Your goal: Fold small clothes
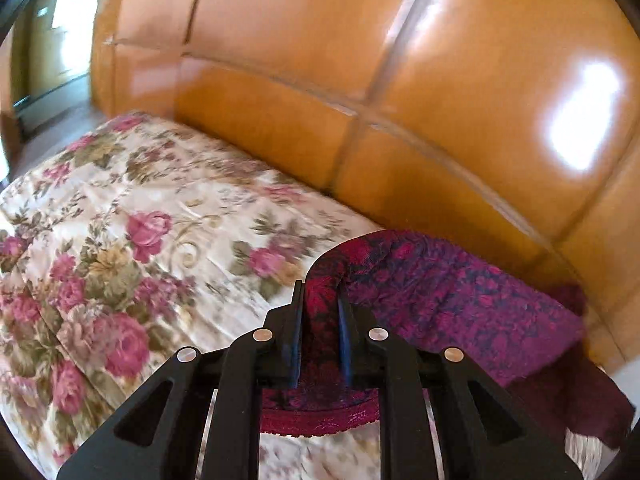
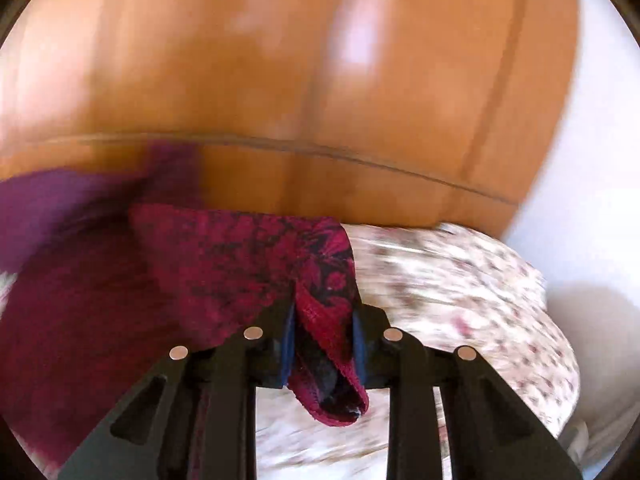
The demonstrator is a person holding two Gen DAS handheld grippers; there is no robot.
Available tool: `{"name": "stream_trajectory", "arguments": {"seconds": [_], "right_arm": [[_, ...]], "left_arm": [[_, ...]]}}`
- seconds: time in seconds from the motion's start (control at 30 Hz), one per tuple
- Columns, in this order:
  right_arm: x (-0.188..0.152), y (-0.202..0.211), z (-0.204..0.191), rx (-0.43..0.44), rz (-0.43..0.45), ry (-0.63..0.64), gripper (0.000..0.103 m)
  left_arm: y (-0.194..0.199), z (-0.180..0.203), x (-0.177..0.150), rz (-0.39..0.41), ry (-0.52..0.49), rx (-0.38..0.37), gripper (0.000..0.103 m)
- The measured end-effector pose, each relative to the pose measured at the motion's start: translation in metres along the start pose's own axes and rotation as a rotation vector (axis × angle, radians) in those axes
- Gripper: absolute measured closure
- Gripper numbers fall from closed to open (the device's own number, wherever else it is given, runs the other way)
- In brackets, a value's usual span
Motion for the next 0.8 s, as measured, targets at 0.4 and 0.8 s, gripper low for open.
{"name": "stream_trajectory", "arguments": {"seconds": [0.4, 0.8], "right_arm": [[-0.01, -0.061, 0.064, -0.09, -0.088, -0.193, 0.02], [-0.147, -0.029, -0.073, 0.706, -0.363, -0.42, 0.014]], "left_arm": [[-0.003, -0.024, -0.009, 0.021, 0.084, 0.08, 0.028], [0.06, 0.041, -0.226, -0.404, -0.132, -0.583, 0.028]]}}
Point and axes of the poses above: each gripper's, at about its wrist camera, not at the fingertips, and y roughly against the way its jaws point, z to its right, x to its top, the point moved 5 cm from there along -y, roughly the way its jaws point, and after that the axes turned 14 degrees about x, right-handed, at the moved point
